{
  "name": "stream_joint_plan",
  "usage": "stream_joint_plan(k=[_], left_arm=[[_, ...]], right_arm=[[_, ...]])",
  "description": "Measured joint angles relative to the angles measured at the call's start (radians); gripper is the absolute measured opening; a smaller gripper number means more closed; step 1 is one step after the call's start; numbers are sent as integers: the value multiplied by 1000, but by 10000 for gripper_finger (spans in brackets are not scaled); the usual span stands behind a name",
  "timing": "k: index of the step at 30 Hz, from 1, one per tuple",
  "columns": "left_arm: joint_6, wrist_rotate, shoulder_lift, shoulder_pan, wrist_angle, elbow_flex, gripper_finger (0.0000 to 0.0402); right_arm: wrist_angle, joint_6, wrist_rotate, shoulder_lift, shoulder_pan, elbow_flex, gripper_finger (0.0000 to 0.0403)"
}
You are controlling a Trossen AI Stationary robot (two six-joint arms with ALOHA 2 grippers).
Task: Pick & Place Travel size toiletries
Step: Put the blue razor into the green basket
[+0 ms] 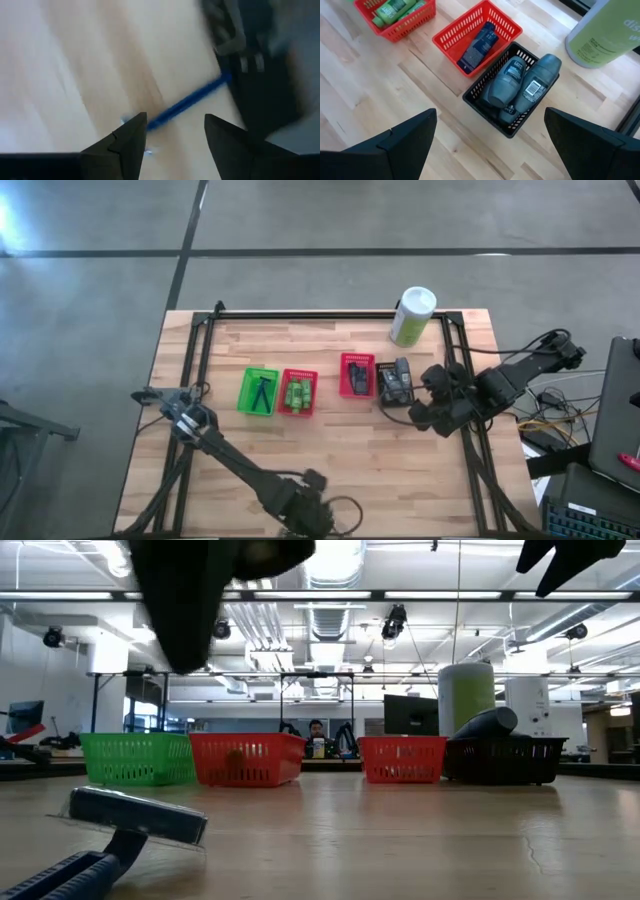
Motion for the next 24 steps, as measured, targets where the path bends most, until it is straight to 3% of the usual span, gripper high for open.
stream_joint_plan(k=[3,6,13,18,24], left_arm=[[461,-20,1,-7,2,-9,203],[706,-21,1,-4,-3,-31,203],[834,54,1,35,64,-76,203],[835,151,1,47,120,-103,203],[849,154,2,45,188,-145,203]], right_arm=[[0,0,-2,-13,0,0,368],[0,10,-5,-35,0,0,368],[0,40,3,-82,0,-1,368],[0,52,8,-102,0,-2,368],[1,53,15,-105,1,-2,368]])
